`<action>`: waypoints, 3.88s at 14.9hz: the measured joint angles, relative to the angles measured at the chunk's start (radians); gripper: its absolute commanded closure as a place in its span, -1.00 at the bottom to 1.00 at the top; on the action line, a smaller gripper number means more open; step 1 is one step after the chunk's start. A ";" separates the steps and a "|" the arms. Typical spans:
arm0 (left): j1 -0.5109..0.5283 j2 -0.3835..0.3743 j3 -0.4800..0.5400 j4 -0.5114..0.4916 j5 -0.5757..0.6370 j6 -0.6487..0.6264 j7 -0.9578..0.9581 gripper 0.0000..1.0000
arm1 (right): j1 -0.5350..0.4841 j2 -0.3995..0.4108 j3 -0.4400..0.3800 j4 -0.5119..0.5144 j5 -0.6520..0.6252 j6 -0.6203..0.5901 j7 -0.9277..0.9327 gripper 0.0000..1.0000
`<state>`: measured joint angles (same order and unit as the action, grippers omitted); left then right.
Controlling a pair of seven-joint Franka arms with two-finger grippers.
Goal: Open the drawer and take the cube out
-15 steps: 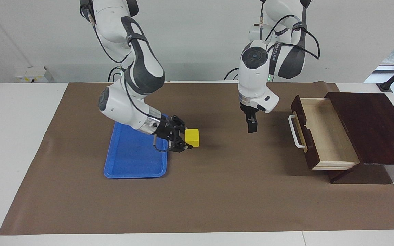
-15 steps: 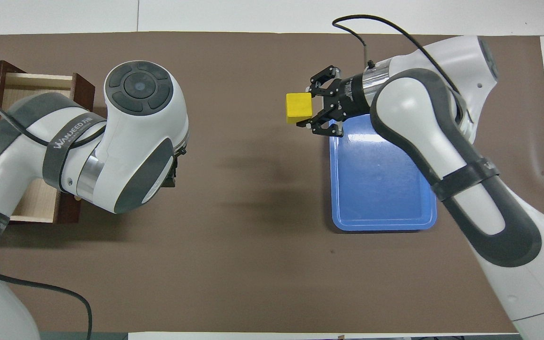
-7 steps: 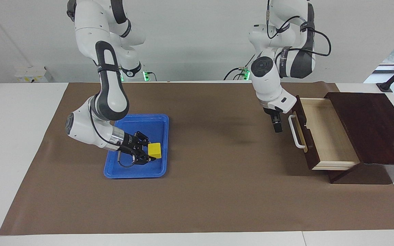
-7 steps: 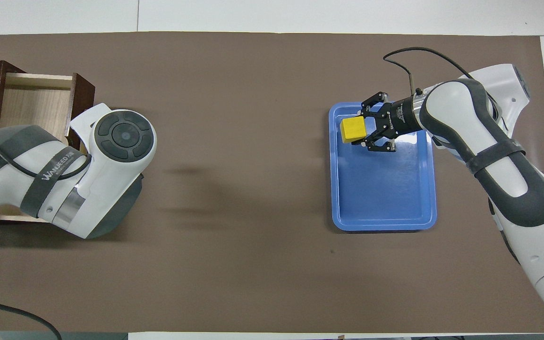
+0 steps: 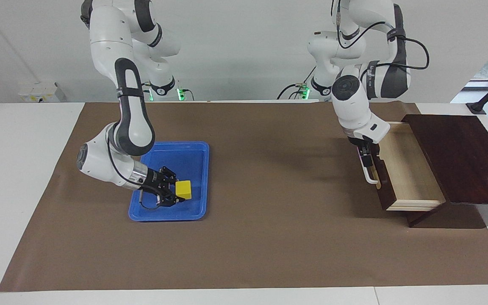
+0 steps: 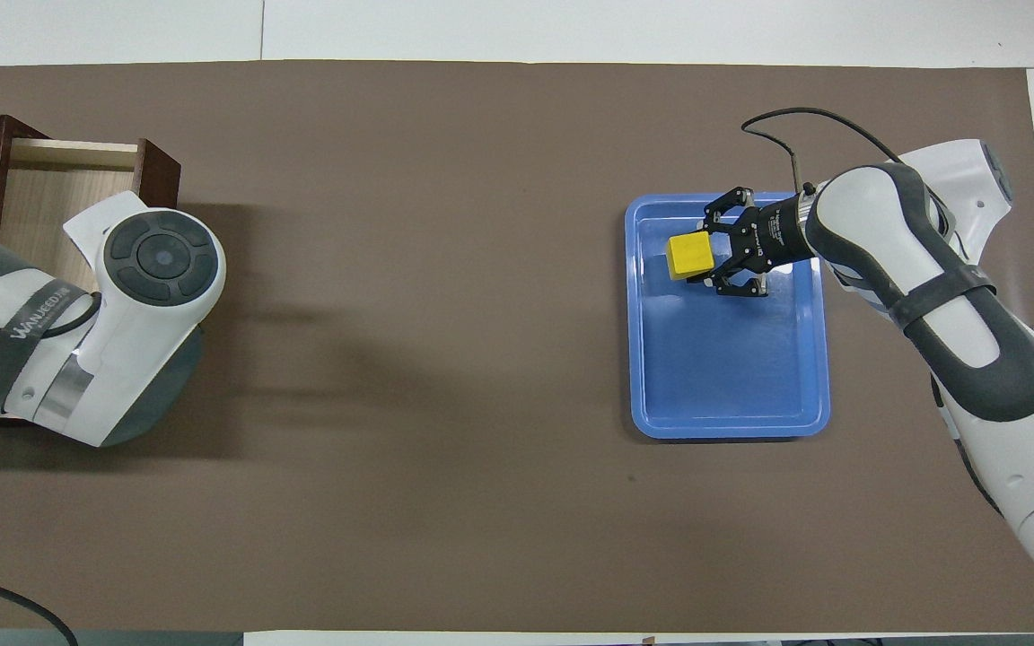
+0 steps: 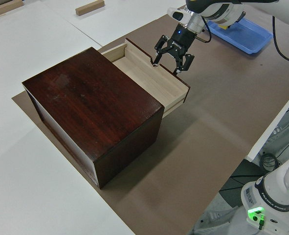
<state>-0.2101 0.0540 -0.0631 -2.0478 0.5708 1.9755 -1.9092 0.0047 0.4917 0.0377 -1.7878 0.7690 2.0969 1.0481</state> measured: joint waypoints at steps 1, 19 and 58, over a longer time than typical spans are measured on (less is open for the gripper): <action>0.014 -0.001 -0.005 -0.002 -0.005 0.010 0.016 -1.00 | 0.000 0.007 0.000 -0.003 0.000 0.005 -0.002 1.00; 0.278 0.000 -0.020 0.021 -0.031 0.118 0.413 -1.00 | 0.002 0.014 0.004 -0.035 0.036 0.043 -0.020 -0.89; 0.129 -0.121 0.016 0.335 -0.595 -0.324 1.798 -1.00 | -0.064 -0.564 -0.004 0.095 -0.758 -0.542 -1.029 -1.00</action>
<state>-0.0806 -0.0666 -0.0471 -1.7132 -0.0238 1.6511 -0.1111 -0.0596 -0.0725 0.0337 -1.6927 0.0114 1.5545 0.0196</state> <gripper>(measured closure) 0.000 0.000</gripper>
